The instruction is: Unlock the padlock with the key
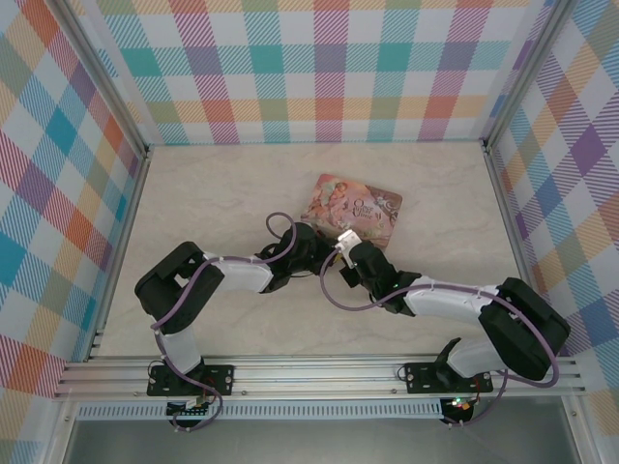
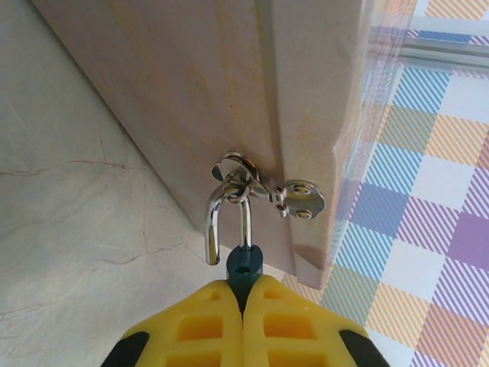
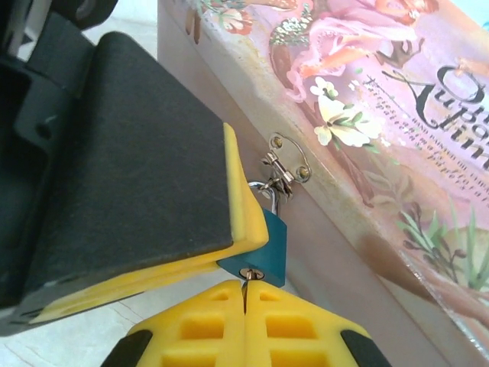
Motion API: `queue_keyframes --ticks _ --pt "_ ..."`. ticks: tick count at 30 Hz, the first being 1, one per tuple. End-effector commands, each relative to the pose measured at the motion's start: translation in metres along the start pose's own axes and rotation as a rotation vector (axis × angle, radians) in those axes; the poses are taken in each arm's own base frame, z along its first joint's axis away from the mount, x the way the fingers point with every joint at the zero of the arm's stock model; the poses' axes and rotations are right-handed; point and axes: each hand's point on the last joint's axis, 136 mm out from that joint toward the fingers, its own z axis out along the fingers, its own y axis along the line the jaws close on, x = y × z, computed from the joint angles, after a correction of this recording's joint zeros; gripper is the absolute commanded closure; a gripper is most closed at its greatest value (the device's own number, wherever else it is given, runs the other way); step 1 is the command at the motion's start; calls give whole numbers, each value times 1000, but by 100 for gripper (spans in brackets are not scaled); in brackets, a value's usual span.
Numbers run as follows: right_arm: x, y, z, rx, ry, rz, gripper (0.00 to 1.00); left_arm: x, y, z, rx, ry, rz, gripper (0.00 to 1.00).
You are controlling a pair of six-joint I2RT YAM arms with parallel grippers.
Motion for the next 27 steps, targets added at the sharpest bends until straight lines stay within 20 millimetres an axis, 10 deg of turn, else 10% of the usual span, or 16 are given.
queue_keyframes --ticks 1,14,27 --pt "-9 1 -1 -19 -72 185 100 18 -21 -3 54 64 36 100" --pt "15 16 3 -105 -29 422 100 14 -15 -5 2 37 83 93" --pt "25 13 6 -90 -14 476 100 -8 -18 -40 -63 -51 158 51"
